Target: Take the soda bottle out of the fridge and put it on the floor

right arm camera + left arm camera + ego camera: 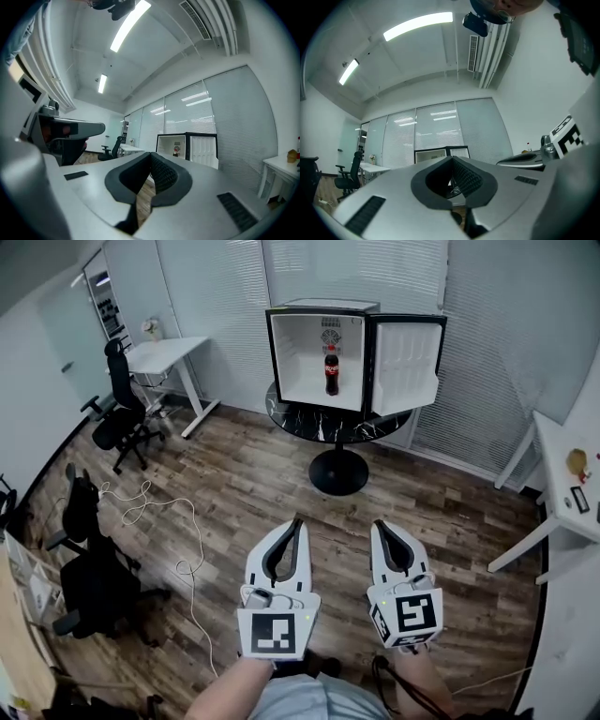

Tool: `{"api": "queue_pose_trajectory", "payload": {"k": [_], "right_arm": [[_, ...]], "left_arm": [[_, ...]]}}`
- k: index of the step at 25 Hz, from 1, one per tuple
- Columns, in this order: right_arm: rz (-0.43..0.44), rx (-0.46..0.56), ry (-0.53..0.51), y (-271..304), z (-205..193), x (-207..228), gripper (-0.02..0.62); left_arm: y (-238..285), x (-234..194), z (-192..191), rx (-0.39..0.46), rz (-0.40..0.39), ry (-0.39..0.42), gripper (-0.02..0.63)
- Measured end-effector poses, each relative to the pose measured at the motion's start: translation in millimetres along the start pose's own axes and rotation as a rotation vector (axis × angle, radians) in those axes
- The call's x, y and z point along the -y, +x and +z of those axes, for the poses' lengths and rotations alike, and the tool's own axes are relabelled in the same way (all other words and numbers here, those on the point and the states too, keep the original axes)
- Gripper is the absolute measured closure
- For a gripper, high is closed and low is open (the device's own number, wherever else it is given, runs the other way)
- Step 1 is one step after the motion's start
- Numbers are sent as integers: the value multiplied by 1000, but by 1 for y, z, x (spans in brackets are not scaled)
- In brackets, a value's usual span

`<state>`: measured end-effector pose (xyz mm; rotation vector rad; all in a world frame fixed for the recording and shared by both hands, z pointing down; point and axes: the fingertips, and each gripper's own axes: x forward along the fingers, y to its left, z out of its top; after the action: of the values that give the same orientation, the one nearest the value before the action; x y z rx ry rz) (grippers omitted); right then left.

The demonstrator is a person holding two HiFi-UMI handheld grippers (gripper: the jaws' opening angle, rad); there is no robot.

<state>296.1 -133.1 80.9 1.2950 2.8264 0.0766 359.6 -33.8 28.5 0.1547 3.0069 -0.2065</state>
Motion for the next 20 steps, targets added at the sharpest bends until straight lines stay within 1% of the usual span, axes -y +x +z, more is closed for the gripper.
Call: {"api": "queue_pose_trajectory", "payload": {"k": [5,9,11,15,17,20], "right_arm": [[-4,-11,-3,14,-5,6,583],[-19,-19,-3,45,-12,11,582],[-29,-38,-2,67,-24,13,583],[-40,-72,5,121,-49,18,581],[-48,-78,5,154,-51,22,583],[-56,-77,-4,203,-43,27,582]], "left_arm": [[16,-8,-7,-6,0,-11,588],[42,-27,-19,-13,-12,-16,588],[60,-41,-33,-24,-15,-21,588],[105,-78,-61,-19,-16,-40,588],[131,-99,-70,-21,-22,-43,588],[170,-130,-73,-17,-31,-49,588]]}}
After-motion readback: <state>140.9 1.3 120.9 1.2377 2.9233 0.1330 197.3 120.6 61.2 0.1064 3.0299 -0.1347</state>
